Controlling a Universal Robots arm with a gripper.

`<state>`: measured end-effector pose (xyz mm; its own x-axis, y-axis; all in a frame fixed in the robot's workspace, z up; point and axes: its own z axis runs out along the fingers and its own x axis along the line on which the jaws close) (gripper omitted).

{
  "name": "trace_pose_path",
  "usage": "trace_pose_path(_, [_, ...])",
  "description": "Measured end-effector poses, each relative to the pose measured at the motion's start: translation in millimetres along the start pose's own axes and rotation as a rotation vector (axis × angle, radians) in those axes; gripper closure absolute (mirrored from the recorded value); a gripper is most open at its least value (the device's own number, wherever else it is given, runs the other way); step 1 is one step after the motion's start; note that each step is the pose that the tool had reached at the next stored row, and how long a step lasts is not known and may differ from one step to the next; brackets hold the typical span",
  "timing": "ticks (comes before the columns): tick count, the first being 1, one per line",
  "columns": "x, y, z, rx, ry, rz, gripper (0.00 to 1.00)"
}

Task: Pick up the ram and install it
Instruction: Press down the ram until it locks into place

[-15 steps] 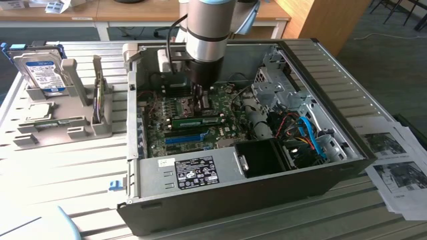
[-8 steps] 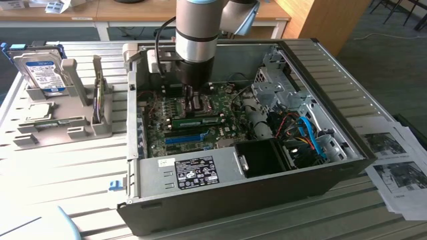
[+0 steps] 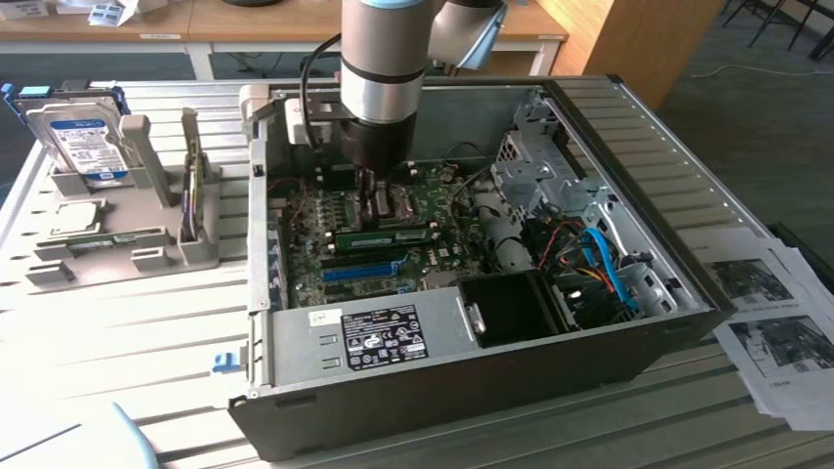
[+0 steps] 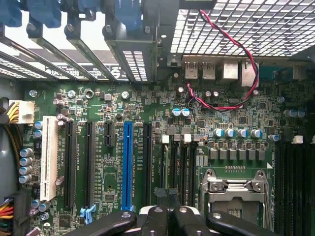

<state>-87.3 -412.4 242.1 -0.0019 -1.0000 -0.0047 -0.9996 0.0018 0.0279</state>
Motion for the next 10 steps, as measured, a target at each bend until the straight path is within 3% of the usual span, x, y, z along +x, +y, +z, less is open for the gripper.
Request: trace_pose_path(10, [0.1, -0.3, 7.2, 0.0, 0.0, 0.0, 0.91])
